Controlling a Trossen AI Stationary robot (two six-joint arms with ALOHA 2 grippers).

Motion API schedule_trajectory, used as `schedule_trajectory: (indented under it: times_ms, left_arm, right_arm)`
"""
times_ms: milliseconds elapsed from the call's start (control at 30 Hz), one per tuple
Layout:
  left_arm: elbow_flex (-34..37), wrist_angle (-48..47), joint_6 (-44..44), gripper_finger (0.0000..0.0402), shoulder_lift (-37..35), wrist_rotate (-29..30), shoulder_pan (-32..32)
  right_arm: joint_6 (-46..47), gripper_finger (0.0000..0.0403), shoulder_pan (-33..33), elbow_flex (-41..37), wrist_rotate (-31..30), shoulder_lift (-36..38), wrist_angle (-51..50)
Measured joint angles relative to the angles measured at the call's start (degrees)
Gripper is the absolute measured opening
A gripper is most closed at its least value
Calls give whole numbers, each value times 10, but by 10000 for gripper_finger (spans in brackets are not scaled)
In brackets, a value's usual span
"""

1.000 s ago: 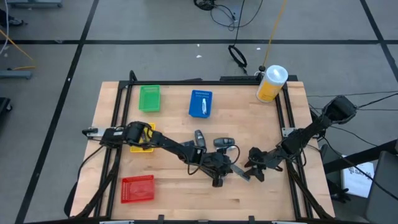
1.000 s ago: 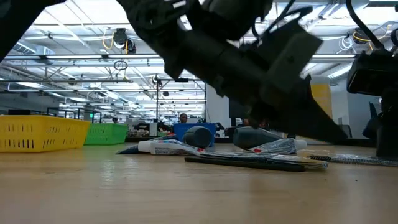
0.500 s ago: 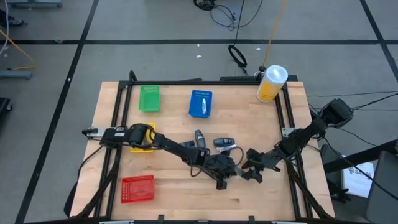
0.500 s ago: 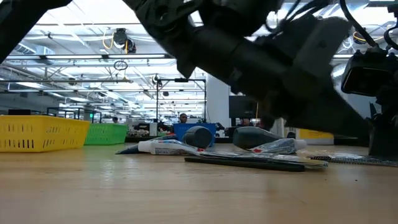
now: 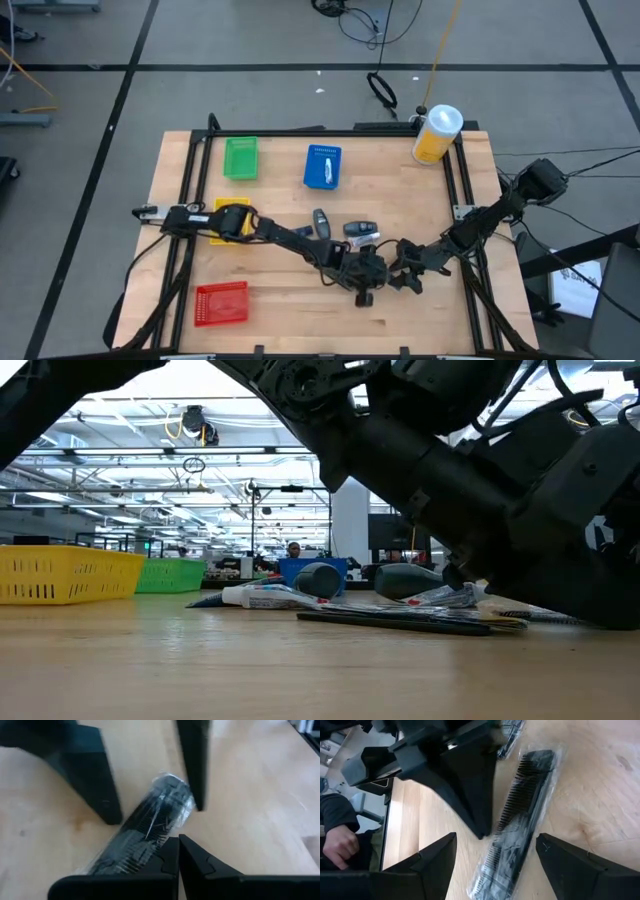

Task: Pick & Place Travel size toiletries
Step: Put the black comb in the red basket

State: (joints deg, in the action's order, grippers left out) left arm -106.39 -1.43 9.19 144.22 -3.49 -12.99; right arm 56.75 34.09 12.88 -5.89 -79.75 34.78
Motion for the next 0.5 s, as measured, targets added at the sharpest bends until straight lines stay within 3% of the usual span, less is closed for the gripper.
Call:
schedule_trajectory:
  times_ms: [500]
  left_arm:
    - [3, 5, 11, 7, 15, 0, 8]
  right_arm:
    - [-22, 267, 0, 12, 0, 0, -2]
